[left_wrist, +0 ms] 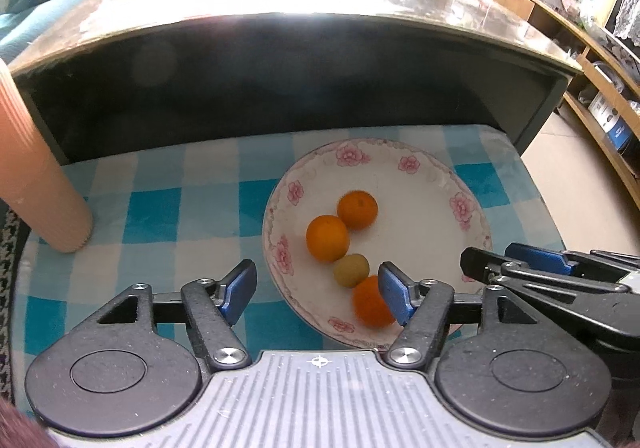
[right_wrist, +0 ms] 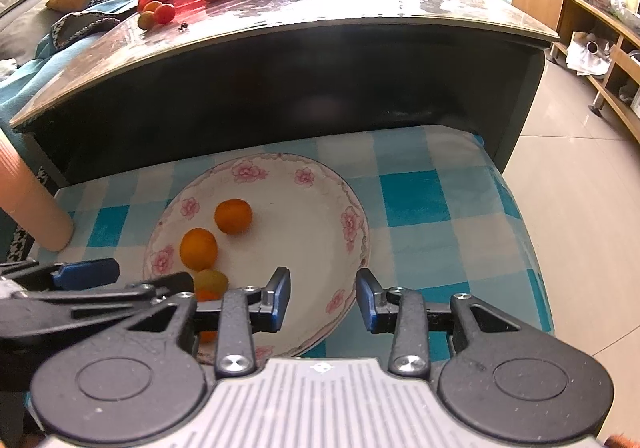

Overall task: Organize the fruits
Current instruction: 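Open both grippers to drop the oranges into the white plate, then move both grippers back toward the red tomatoes beside the plate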

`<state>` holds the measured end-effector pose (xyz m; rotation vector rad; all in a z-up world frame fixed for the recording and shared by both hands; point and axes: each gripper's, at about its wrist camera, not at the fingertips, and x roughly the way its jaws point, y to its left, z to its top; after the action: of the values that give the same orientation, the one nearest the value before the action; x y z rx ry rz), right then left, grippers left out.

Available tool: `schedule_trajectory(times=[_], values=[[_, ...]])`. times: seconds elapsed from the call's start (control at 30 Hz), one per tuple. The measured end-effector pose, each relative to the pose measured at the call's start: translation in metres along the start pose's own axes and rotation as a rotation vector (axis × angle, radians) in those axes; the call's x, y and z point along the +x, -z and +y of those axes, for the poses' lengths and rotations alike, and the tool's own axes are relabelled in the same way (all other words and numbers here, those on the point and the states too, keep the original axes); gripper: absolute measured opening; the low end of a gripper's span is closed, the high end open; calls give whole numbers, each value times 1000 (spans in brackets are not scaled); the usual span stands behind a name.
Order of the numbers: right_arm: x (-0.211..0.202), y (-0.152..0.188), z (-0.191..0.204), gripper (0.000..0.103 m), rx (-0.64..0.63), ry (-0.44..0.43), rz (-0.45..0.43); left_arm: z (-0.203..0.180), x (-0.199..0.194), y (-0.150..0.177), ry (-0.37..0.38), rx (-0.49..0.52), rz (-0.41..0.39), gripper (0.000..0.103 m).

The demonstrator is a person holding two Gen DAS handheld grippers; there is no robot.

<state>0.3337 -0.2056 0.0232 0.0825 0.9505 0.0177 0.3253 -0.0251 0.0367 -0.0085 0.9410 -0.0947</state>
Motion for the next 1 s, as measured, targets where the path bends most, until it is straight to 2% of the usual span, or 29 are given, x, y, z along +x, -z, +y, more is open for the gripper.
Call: schedule_trajectory(times=[0.57, 1.0], values=[[-25, 17, 8, 50, -10, -18, 0, 4, -20, 17, 6, 9, -2, 77], [-34, 45, 20, 51, -57, -46, 64, 18, -22, 47, 16, 34, 68, 78]])
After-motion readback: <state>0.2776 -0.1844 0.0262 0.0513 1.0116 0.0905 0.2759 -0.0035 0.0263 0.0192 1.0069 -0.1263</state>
